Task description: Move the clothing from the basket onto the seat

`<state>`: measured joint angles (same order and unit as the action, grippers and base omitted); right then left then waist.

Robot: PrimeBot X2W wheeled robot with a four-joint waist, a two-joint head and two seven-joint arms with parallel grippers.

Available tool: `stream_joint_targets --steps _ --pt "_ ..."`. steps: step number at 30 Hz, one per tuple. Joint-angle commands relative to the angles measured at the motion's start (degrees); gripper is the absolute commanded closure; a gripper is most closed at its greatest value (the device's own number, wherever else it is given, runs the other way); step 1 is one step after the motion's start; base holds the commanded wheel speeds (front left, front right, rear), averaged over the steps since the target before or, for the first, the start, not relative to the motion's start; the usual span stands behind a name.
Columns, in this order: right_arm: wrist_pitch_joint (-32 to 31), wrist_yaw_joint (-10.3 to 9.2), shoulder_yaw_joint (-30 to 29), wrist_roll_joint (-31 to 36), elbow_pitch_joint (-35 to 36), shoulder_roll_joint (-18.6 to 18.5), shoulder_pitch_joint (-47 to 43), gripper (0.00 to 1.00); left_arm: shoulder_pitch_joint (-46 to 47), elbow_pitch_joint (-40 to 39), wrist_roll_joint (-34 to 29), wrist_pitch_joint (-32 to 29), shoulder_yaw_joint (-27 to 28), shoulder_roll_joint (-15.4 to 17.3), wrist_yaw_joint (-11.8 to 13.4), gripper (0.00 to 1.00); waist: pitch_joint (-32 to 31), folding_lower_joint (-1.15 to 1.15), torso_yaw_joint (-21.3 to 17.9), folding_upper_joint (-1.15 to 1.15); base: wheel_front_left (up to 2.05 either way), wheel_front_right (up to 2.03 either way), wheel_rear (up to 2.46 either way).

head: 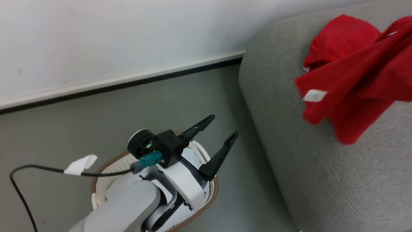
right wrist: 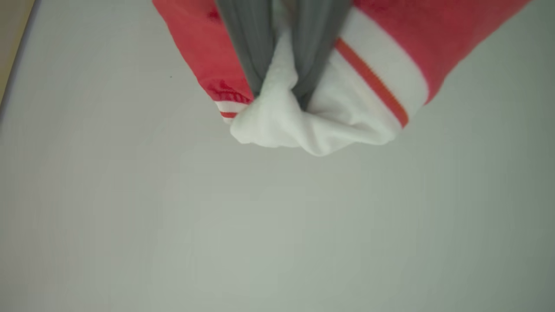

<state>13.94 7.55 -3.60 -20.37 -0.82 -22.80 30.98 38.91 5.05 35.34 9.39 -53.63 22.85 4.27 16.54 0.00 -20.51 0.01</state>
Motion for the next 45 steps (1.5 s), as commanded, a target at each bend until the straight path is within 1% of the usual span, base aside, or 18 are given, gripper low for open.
stream_joint_targets --steps 1,4,8,11,15,18,19,20,22,26,29,32,34,39,40,41,42,45 --pt "-1.0 -0.14 -2.9 0.4 1.7 -0.9 0.1 1.0 0.8 -0.6 -1.0 -0.4 0.3 1.2 0.2 0.0 2.5 0.0 0.6 -0.01 0.0 0.0 0.0" --pt "-3.2 -0.14 -6.9 0.2 3.6 -2.2 0.3 1.0 1.5 -1.7 -1.3 -1.2 0.5 2.2 0.2 0.0 4.7 0.0 0.7 -0.01 0.0 0.0 0.0" --pt "-6.2 -0.14 -10.8 -1.4 2.7 -5.0 2.0 1.0 2.7 -3.4 -1.6 -2.4 0.8 3.8 0.3 0.0 8.3 0.0 0.9 -0.01 0.0 0.0 0.0" --pt "-7.5 -0.14 -13.1 -2.8 -0.5 -7.6 3.6 1.0 3.6 -4.8 -1.9 -3.3 1.0 4.9 0.4 0.0 11.0 0.0 1.2 -0.01 0.0 0.0 0.0" --pt "-8.1 -0.13 -15.2 -4.6 -6.8 -10.7 6.9 1.0 4.7 -6.5 -2.3 -4.3 1.3 6.3 0.6 0.0 14.6 0.0 2.1 -0.01 0.0 0.0 0.0" --pt "-9.3 -0.14 -13.5 -4.7 -12.1 -11.6 9.3 1.0 5.2 -7.4 -2.6 -5.1 1.6 7.2 0.7 0.0 17.0 0.0 2.8 -0.01 0.0 0.0 0.0" --pt "-9.8 -0.14 -12.5 -4.7 -13.8 -11.7 10.0 1.0 5.5 -7.7 -2.6 -5.2 1.7 7.4 0.7 0.0 17.8 0.0 3.1 -0.01 0.0 0.0 0.0" --pt "-9.8 -0.14 -12.5 -4.7 -13.8 -11.7 10.0 1.0 5.5 -7.7 -2.6 -5.2 1.7 7.4 0.7 0.0 17.8 0.0 3.1 -0.01 0.0 0.0 0.0" --pt "-10.2 -0.14 -10.8 -4.6 -17.5 -11.4 11.5 1.0 5.8 -8.1 -2.8 -5.3 1.7 7.7 0.6 0.0 19.0 0.0 3.7 -0.01 0.0 0.0 0.0" --pt "-11.1 -0.14 -8.2 -4.2 -25.5 -10.4 13.9 1.0 6.6 -8.3 -2.9 -5.2 1.6 7.5 0.5 0.0 20.5 0.0 5.2 -0.01 0.0 0.0 0.0" --pt "-12.5 -0.14 -6.5 -4.0 -31.1 -10.4 15.1 1.0 6.8 -8.0 -2.8 -4.6 1.8 7.0 0.5 0.0 20.9 0.0 6.6 -0.01 0.0 0.0 0.0" --pt "-14.5 -0.13 -4.7 -4.4 -35.7 -10.7 15.9 1.0 6.8 -7.3 -2.5 -3.8 1.9 6.6 0.4 0.0 20.8 0.0 7.5 -0.01 0.0 0.0 0.0" --pt "-17.0 -0.13 -3.5 -5.1 -38.9 -10.7 15.6 1.0 6.7 -6.9 -2.2 -3.3 1.9 6.3 0.3 0.0 20.7 0.0 8.0 -0.01 0.0 0.0 0.0" --pt "-22.2 -0.13 0.4 -7.4 -42.1 -11.3 15.6 1.0 6.4 -5.8 -1.8 -2.3 1.9 5.6 0.3 0.0 19.9 0.0 8.8 -0.01 0.0 0.0 0.0" --pt "-22.6 -0.13 0.9 -7.6 -42.4 -11.5 15.7 0.98 6.3 -5.6 -1.7 -2.2 1.9 5.5 0.3 0.0 19.6 0.0 8.9 -0.01 0.0 0.0 0.0" --pt "-22.9 -0.13 1.3 -7.9 -42.6 -11.7 15.9 0.76 6.2 -5.3 -1.5 -2.0 1.9 5.5 0.3 0.0 19.3 0.0 8.9 -0.01 0.0 0.0 0.0" --pt "-23.4 -0.13 1.8 -8.1 -42.8 -11.9 16.1 0.0 6.1 -5.1 -1.4 -1.8 1.9 5.4 0.3 0.0 19.0 0.0 8.9 -0.01 0.0 0.0 0.0" --pt "-24.0 -0.13 3.6 -8.5 -42.4 -12.6 16.1 0.0 5.7 -4.4 -1.2 -1.2 1.9 5.1 0.4 0.0 17.5 0.0 8.8 -0.01 0.0 0.0 0.0"
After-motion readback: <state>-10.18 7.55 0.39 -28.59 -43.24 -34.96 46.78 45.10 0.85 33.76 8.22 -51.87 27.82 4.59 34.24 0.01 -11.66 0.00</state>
